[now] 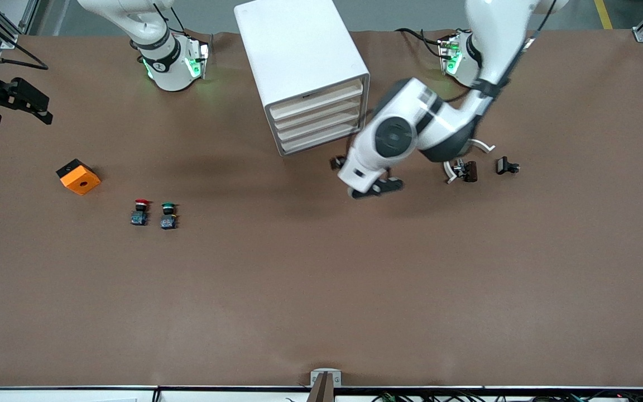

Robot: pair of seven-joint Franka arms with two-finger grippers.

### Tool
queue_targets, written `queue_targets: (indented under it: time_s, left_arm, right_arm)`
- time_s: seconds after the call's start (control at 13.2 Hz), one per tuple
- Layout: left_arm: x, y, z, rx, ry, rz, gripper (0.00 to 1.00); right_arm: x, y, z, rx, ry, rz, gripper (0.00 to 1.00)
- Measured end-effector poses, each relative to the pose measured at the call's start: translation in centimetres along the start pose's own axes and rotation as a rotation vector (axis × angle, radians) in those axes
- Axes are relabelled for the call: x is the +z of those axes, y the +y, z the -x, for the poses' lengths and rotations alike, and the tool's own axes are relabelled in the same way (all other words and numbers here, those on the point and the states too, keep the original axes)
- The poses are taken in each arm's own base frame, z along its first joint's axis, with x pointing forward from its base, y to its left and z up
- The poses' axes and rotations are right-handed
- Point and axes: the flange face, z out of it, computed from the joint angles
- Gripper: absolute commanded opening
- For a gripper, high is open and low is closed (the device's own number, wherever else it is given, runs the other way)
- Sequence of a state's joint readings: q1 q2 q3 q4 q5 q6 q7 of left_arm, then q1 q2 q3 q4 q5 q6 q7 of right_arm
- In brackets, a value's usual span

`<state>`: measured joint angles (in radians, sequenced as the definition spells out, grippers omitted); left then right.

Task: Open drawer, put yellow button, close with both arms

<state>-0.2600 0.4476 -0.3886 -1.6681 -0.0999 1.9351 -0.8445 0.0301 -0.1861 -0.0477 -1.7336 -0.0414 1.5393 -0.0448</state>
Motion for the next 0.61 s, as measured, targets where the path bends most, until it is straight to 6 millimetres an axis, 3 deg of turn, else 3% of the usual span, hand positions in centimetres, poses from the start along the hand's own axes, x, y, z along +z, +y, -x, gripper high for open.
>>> queue_targets:
  time_s: [0.15, 0.3, 0.61]
  left_arm:
    - [-3.8, -4.2, -4.4, -0.01, 0.062, 0.026, 1.0]
    - [-7.0, -7.9, -7.3, -0.009, 0.108, 0.053, 1.0]
    - [-14.0, -16.4, -10.5, 0.001, 0.195, 0.033, 1.0]
  right_arm:
    - [0.0, -0.1, 0.0, -0.001, -0.002, 0.0, 1.0]
    - [0.0, -0.1, 0.0, -0.002, -0.003, 0.0, 1.0]
    - [0.0, -0.2, 0.0, -0.003, -0.003, 0.0, 1.0]
